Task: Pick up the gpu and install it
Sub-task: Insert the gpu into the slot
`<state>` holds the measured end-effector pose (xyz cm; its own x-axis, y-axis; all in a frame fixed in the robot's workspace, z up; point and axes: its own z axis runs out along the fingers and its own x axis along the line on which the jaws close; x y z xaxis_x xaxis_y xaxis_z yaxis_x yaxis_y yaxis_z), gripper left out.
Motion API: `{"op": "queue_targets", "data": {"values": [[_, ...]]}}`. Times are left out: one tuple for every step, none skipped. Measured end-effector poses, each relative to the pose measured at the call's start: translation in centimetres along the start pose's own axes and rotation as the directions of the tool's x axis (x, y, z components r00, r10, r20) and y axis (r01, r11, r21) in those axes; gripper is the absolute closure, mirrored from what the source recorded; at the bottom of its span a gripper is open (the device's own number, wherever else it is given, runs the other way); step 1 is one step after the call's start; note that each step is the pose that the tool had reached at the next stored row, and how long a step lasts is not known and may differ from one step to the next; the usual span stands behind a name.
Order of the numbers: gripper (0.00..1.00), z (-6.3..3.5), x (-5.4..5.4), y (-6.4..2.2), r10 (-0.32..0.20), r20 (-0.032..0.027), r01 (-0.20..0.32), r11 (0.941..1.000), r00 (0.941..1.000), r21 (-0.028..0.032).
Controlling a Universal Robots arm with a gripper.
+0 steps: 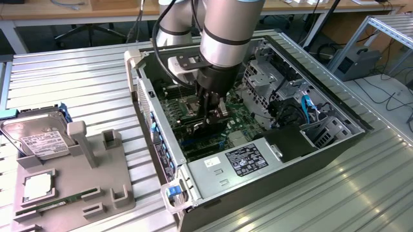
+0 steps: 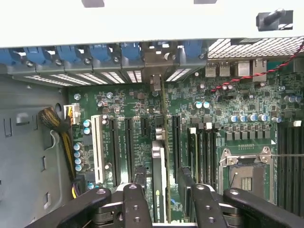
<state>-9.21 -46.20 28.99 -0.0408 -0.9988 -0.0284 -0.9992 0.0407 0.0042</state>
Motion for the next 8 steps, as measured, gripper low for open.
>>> {"op": "queue_targets", "data": {"values": [[0.6,0.0,0.0,0.0,0.0,0.0,0.0,1.0,1.0,0.0],[0.6,0.0,0.0,0.0,0.0,0.0,0.0,1.0,1.0,0.0],[0.6,0.0,0.0,0.0,0.0,-0.0001,0.0,1.0,1.0,0.0],[0.6,-0.03,0.0,0.0,-0.002,-0.0003,0.002,1.0,1.0,-0.0001],[0.6,-0.12,0.0,0.0,-0.005,-0.0007,0.005,1.0,1.0,-0.0004],[0.6,-0.12,0.0,0.0,-0.009,-0.0003,0.009,1.0,1.0,-0.0002],[0.6,-0.12,0.0,0.0,-0.009,-0.0003,0.009,1.0,1.0,-0.0002],[0.6,-0.11,0.0,0.0,-0.009,-0.0004,0.009,1.0,1.0,-0.0003]]}}
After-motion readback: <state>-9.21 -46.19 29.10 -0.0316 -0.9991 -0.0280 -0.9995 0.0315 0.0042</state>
